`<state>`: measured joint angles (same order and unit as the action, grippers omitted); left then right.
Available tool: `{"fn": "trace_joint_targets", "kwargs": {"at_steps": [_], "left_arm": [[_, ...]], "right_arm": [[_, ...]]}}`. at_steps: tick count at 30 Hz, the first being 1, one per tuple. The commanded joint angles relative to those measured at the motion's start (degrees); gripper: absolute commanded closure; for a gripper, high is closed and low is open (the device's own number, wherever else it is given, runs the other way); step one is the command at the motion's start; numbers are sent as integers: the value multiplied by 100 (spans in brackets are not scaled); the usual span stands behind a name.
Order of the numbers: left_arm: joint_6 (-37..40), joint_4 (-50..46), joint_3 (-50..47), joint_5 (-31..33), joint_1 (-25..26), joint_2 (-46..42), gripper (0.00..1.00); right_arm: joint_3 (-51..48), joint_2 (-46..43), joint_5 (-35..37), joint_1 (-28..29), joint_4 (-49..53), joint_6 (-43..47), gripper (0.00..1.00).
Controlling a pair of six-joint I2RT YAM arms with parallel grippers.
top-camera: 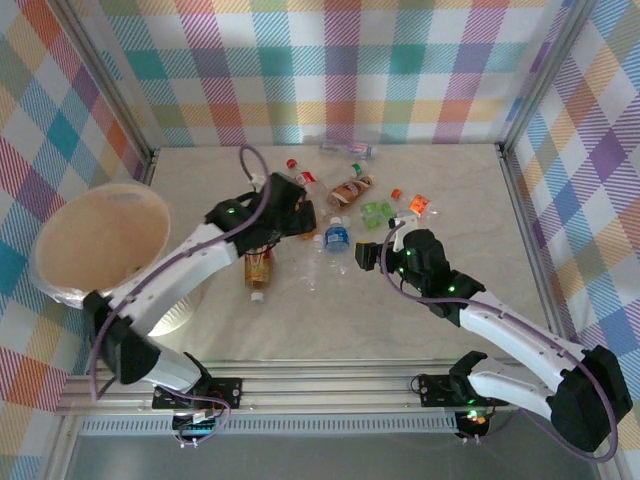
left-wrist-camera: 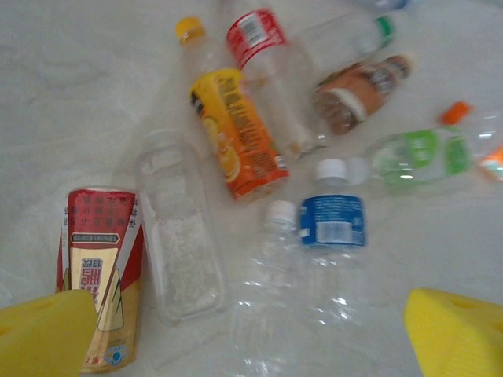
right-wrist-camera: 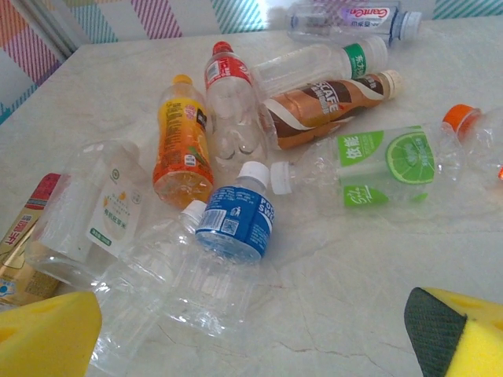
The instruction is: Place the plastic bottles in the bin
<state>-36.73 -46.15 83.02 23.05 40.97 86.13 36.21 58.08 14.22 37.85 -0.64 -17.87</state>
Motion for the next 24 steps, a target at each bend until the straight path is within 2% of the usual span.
{"fn": "trace_joint_targets", "kwargs": {"at_steps": [1, 4, 8, 11, 15, 20, 24], "left_arm": [[-585, 28, -59, 806, 33, 441, 0], [-756, 62, -121, 902, -42, 800, 0], [-961, 281, -384, 558, -224, 1055, 0], [-952, 542, -606, 210, -348, 1165, 0], [-864, 931, -818, -467, -567, 1343, 0], [-736, 970, -610, -595, -595, 1696, 5], [-749, 750, -328, -399, -591, 2028, 12]], "right_arm": [[31, -211, 88, 3, 223, -116, 0], [45, -303, 42, -1, 356, -166, 0], [6, -414, -75, -1, 408, -248, 0], [-110, -593, -373, 1, 304, -102, 0], [-92, -704, -393, 3, 351, -114, 0], [-15, -694, -393, 4, 498, -68, 0], [-6, -693, -393, 4, 531, -94, 0]]}}
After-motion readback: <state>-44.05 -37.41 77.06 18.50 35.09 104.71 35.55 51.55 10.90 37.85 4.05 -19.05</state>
